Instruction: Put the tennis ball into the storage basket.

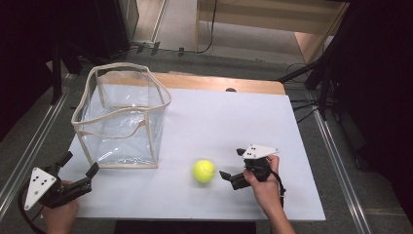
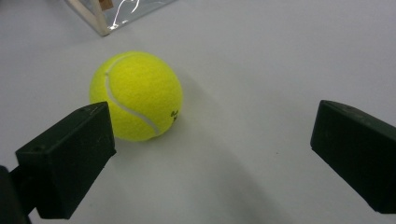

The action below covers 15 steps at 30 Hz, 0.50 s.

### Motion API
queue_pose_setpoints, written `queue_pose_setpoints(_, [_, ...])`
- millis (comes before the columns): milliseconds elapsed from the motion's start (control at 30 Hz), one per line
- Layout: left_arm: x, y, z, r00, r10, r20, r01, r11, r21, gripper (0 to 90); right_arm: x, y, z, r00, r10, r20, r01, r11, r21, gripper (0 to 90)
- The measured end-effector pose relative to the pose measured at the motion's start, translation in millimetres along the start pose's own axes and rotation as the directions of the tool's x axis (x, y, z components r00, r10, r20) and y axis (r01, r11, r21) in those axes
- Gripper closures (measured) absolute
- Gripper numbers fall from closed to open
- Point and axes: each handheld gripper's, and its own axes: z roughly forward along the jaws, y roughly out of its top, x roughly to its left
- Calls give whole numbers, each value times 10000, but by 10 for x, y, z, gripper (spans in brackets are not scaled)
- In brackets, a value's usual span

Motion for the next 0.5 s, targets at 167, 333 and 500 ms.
queue_pose_setpoints(167, [-2,0,1,10000,-22,-1,22,10000,-11,104,26,43,63,9999,-72,-154,73,9999,118,0])
queue_pose_setpoints(333, [1,0,-6,10000,-8,6,8,10000,9,104,62,94,133,9994,-193,-278,201,9994,278,0])
queue_pose_setpoints(500, [2,0,-6,10000,-22,31,22,10000,-20,104,83,144,198,9983,-273,-506,297,9984,475,0])
